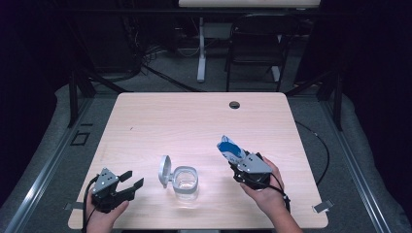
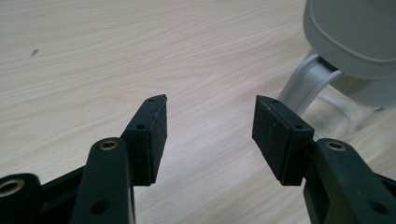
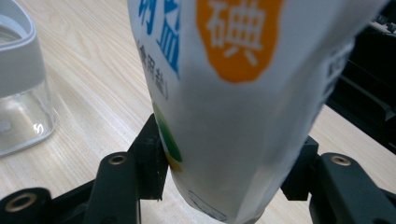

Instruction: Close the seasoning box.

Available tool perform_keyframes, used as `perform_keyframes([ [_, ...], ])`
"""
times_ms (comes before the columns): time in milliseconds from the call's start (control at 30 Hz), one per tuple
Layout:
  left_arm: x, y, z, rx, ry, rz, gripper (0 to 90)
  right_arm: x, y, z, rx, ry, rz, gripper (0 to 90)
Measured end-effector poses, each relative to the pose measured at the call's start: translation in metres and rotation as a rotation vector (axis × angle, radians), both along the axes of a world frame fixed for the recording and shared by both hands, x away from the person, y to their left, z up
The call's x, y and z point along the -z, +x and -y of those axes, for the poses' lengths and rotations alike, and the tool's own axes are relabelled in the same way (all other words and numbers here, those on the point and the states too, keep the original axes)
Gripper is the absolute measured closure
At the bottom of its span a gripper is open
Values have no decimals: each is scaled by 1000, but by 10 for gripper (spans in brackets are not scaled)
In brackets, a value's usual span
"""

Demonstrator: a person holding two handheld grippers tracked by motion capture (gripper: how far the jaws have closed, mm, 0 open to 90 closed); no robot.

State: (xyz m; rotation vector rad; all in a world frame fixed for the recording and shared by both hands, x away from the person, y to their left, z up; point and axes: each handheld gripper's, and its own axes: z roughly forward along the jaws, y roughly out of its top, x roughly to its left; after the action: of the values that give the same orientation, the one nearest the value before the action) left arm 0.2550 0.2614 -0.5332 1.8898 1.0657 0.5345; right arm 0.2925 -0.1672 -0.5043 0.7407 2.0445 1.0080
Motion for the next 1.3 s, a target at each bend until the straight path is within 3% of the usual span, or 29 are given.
perform_keyframes([
  [133,1,1,0,-2,7,-25,456,-1,0,-3,-1,-32,20,453],
  [467,4,-1,0,13,-21,-16,414,0,1,-9,-3,-101,50,454],
  [667,6,-2,-1,11,-33,-35,412,-1,1,-14,-10,-153,81,453],
  [933,5,-4,-3,7,-41,-33,412,-1,-2,-23,-39,-231,118,453],
  [1300,5,-4,-3,4,-41,-37,413,-2,0,-35,-86,-293,139,454],
])
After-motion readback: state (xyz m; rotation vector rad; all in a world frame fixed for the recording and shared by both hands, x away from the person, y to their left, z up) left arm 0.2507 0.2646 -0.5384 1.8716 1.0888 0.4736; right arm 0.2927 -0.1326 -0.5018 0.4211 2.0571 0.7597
